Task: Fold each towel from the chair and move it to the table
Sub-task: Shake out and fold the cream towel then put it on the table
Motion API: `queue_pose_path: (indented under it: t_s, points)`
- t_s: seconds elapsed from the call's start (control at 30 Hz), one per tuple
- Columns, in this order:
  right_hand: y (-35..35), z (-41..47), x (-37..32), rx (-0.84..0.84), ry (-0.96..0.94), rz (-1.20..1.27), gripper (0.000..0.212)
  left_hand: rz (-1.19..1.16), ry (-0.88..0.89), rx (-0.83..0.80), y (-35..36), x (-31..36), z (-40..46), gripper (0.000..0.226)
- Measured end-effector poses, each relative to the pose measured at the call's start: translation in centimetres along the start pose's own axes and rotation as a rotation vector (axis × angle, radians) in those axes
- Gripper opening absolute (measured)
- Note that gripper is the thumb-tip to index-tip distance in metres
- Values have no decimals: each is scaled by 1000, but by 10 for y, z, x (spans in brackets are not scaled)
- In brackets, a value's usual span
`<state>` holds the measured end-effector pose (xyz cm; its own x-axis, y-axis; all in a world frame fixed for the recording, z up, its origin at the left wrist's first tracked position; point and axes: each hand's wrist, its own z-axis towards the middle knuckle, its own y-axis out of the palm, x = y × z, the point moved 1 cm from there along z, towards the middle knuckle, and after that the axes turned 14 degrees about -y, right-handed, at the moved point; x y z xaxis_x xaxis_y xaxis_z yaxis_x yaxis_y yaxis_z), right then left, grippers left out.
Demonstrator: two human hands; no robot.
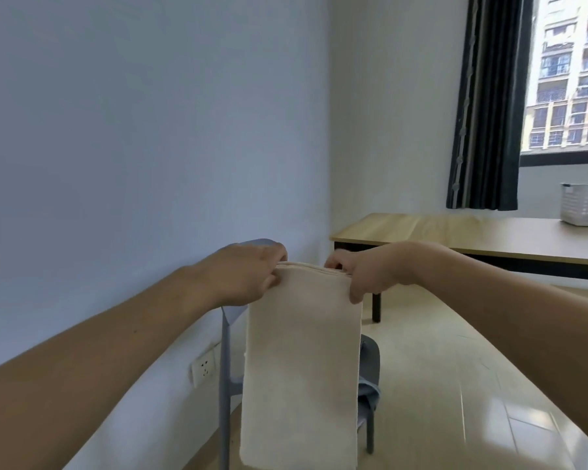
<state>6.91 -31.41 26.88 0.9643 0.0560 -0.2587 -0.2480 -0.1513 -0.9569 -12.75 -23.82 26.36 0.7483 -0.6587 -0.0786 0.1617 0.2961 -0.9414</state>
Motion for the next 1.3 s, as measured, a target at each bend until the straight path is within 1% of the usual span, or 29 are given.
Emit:
queue_pose_path:
  t_s: [0.03,0.07,0.1,0.17,0.2,0.27,0.3,0.33,0.37,0.4,0.43,0.47,0.5,0.53,0.57,0.6,0.63,0.67,0.7,0.73,0.77,0.83,0.9,0.93,1.0,1.03,1.1,1.2,1.3]
  points:
    - [2,-2,-2,-39,5,3,31,7,7,-15,-3,3,-3,6]
    - [3,-3,-2,-59,4,19,20,8,0,-42,-4,5,-3,13]
    - [5,-4,0,-64,7,48,14,-5,-19,-84,-6,6,-4,18]
    - [10,-5,3,-85,35,131,14,-60,-61,-230,-8,7,-4,24]
    - [14,-6,4,-124,61,171,16,-94,-80,-350,-6,7,-4,27]
    - [21,-7,5,-253,110,229,17,-141,-92,-607,2,11,-6,27]
    - [24,-7,5,-313,122,226,16,-148,-89,-682,7,14,-7,24]
    - [26,-6,7,-324,123,192,15,-142,-91,-687,15,14,-3,22]
    - [26,-4,11,-263,105,116,15,-115,-93,-617,21,14,2,20]
    - [25,-1,14,-133,76,-17,15,-58,-99,-469,26,13,8,21]
    - [26,2,17,23,46,-181,14,14,-102,-261,31,14,12,20]
    - [27,4,17,111,41,-318,16,93,-123,-119,37,16,16,14]
    - [32,6,16,64,75,-396,23,158,-124,-107,43,21,16,7]
    - [40,7,12,-99,150,-376,29,212,-127,-250,51,29,15,13]
    - [47,7,9,-293,251,-281,32,245,-131,-462,61,35,13,19]
    - [52,5,6,-436,340,-175,33,255,-141,-632,67,39,11,21]
    - [52,2,5,-497,380,-94,28,238,-153,-696,67,40,11,18]
    - [48,0,6,-495,374,-21,19,193,-169,-701,62,37,13,17]
    - [43,-1,8,-465,344,43,11,148,-176,-696,57,31,16,21]
    - [38,0,12,-435,315,91,11,112,-168,-719,51,25,19,25]
    - [33,0,16,-413,299,117,17,46,-161,-771,45,22,21,29]
    - [26,2,23,-366,289,125,31,-176,-142,-850,41,19,24,31]
    - [22,6,31,-319,260,189,35,-333,-103,-801,42,18,31,33]
    - [21,8,35,-287,239,212,35,-364,-89,-754,45,16,36,28]
    - [23,16,43,-206,192,206,36,-348,-68,-658,51,11,46,16]
    - [26,23,48,-166,172,204,35,-318,-59,-610,56,11,52,16]
    - [32,37,57,-71,137,210,27,-227,-60,-492,67,11,60,14]
    - [34,65,78,185,97,105,14,-37,-94,-244,84,13,78,5]
    - [32,85,94,415,27,-4,6,217,-79,38,93,11,95,19]
